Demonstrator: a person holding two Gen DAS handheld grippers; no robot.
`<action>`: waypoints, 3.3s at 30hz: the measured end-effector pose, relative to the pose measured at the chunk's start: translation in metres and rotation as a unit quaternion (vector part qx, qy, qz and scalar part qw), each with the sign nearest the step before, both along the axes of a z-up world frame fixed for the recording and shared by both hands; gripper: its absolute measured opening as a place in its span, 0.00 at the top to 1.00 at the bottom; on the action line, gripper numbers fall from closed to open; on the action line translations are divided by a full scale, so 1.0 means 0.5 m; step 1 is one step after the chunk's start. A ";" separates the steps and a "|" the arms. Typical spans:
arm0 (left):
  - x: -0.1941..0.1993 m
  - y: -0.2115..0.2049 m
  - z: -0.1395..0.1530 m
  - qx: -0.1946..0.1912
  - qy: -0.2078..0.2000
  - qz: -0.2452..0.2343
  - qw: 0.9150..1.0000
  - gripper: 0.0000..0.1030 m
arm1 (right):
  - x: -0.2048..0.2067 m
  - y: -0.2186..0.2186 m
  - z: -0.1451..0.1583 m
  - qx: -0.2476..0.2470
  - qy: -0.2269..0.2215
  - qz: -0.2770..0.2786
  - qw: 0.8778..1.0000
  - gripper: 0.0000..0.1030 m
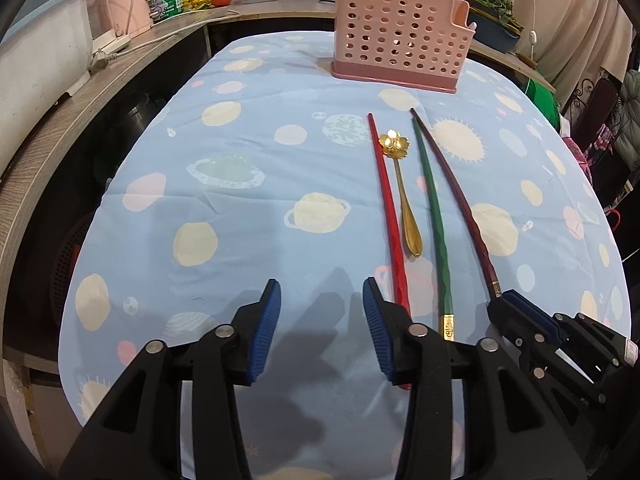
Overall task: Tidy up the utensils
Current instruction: 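Grasp a dark red chopstick with the right tool while the left tool grasps the red chopstick, then lift both chopsticks and lower them into the pink basket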
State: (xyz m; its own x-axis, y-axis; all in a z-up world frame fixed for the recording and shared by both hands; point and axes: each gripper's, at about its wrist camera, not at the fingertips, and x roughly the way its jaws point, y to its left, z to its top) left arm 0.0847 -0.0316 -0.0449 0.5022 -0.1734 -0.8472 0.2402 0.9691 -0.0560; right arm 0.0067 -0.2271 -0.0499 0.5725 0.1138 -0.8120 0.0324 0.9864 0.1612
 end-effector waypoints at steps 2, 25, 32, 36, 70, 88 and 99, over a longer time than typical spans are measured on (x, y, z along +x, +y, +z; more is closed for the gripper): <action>-0.004 -0.005 0.000 0.000 -0.001 -0.004 1.000 0.55 | -0.001 -0.006 0.000 0.002 0.000 -0.004 1.000 0.93; -0.035 -0.039 -0.031 0.010 0.001 -0.038 0.999 0.48 | -0.012 -0.031 -0.001 0.010 0.003 -0.020 1.000 0.93; -0.047 -0.039 -0.027 0.008 -0.001 -0.046 0.999 0.70 | -0.012 -0.030 -0.002 0.010 0.003 -0.019 1.000 0.93; -0.051 -0.040 -0.026 0.005 0.001 -0.050 0.999 0.82 | -0.012 -0.030 -0.002 0.010 0.003 -0.019 1.000 0.93; -0.005 -0.002 0.168 -0.073 -0.048 -0.027 0.996 0.93 | 0.017 -0.075 0.200 0.035 -0.090 -0.040 0.995 0.93; 0.124 -0.012 0.324 -0.088 -0.127 -0.009 0.988 0.93 | 0.129 -0.111 0.354 0.030 -0.176 -0.050 0.983 0.93; 0.192 -0.023 0.406 -0.107 -0.162 -0.005 0.981 0.93 | 0.191 -0.132 0.420 0.046 -0.208 -0.055 0.976 0.93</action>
State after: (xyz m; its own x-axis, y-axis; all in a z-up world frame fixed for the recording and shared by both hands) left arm 0.1807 -0.0432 0.1579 0.7357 -0.3366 -0.5878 0.2889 0.9408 -0.1772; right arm 0.1022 -0.2929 0.1602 0.8627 0.0952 -0.4966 0.0496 0.9615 0.2704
